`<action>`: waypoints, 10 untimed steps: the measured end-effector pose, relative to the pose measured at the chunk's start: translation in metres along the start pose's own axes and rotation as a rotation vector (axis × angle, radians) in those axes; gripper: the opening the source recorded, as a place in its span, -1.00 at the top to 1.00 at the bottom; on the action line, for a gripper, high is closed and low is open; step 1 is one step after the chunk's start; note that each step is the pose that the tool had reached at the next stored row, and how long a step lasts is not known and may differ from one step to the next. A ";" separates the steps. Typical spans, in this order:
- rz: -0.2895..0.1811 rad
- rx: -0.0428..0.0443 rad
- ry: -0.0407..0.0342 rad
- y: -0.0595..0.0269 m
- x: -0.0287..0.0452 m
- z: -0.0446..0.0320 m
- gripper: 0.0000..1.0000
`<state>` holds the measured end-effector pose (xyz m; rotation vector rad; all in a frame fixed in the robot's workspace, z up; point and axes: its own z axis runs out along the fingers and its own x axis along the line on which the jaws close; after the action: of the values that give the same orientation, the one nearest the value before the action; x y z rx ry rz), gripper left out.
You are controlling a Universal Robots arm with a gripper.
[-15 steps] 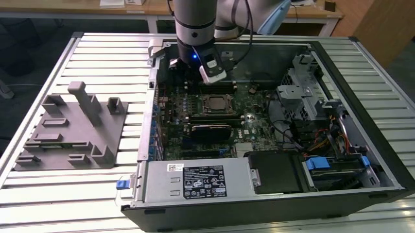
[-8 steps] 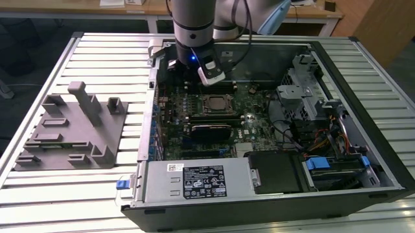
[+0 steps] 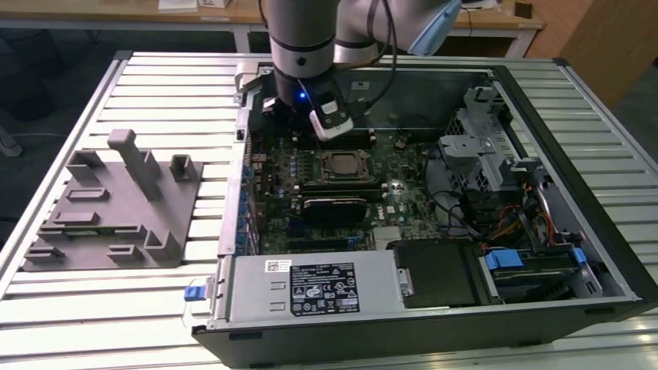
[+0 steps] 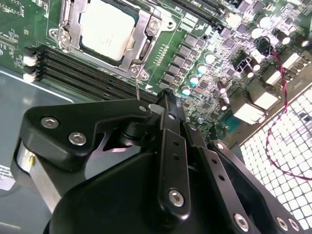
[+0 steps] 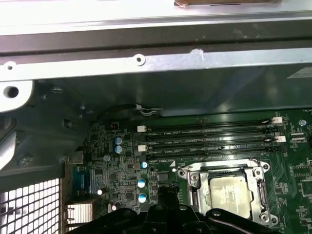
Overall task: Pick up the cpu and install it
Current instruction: 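Install the first cpu locking lever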
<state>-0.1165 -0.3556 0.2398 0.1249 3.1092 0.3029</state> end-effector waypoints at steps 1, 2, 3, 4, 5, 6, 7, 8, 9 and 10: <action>0.000 -0.0020 0.0001 -0.0006 0.0004 0.0000 0.79; -0.001 -0.0030 0.0003 -0.0012 0.0008 0.0000 0.79; -0.001 -0.0037 0.0004 -0.0019 0.0012 -0.0001 0.79; -0.001 -0.0045 0.0006 -0.0025 0.0017 -0.0002 0.79; -0.002 -0.0054 0.0007 -0.0031 0.0023 -0.0003 0.79; -0.002 -0.0061 0.0009 -0.0037 0.0027 -0.0003 0.79; -0.003 -0.0071 0.0010 -0.0042 0.0033 -0.0004 0.79; -0.003 -0.0101 0.0013 -0.0046 0.0038 -0.0004 0.79; -0.004 -0.0161 0.0019 -0.0051 0.0039 -0.0005 0.79; -0.004 -0.0274 0.0029 -0.0055 0.0039 -0.0006 0.79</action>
<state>-0.1208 -0.3607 0.2392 0.1185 3.1064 0.3458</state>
